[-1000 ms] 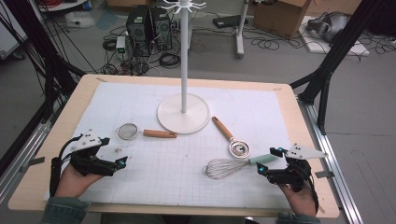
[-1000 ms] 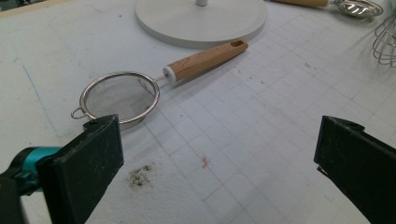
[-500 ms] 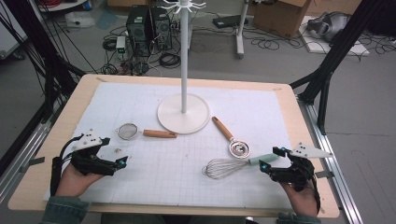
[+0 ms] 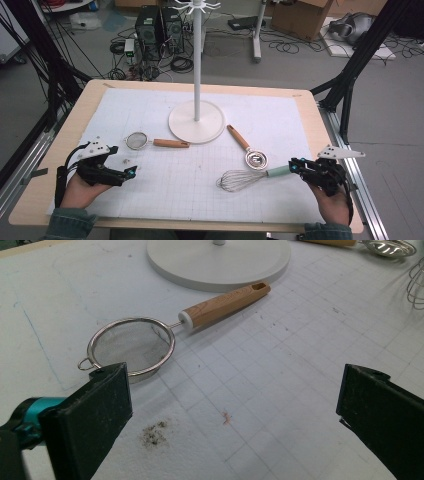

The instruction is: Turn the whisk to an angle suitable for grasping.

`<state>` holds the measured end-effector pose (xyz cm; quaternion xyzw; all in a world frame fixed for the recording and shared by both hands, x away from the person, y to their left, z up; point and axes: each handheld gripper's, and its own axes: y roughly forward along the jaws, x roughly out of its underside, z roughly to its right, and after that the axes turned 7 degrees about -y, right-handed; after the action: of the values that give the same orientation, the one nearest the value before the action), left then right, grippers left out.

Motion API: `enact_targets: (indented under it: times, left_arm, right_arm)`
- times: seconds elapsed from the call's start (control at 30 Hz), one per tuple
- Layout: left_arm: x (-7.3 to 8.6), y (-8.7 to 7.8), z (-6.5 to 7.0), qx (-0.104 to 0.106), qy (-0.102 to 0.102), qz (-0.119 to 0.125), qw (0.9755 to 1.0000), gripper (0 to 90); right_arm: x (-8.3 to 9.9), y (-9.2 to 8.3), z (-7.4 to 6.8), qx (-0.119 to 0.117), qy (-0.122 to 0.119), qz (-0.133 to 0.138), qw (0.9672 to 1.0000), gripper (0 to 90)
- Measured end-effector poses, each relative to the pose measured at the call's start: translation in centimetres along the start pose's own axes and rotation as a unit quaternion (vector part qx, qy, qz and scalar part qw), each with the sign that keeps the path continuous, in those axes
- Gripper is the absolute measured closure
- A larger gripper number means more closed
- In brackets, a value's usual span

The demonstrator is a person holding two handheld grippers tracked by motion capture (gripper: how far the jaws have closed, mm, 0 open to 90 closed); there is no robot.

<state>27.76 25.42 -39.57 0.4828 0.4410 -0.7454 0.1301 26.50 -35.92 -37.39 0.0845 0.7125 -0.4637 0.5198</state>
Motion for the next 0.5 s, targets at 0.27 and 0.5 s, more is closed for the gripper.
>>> enact_targets:
  times: [0.27, 0.5]
  left_arm:
    - [0.3, -0.3, 0.1, -0.002, 0.000, 0.001, 1.0000, 1.7]
    - [0.4, -1.1, -0.1, -0.010, -0.003, 0.007, 0.9999, 1.7]
  right_arm:
    - [0.5, 1.0, 3.2, 0.026, 0.041, -0.035, 0.9982, 89.1]
    - [1.6, 2.0, 5.2, 0.038, 0.067, -0.061, 0.9952, 89.0]
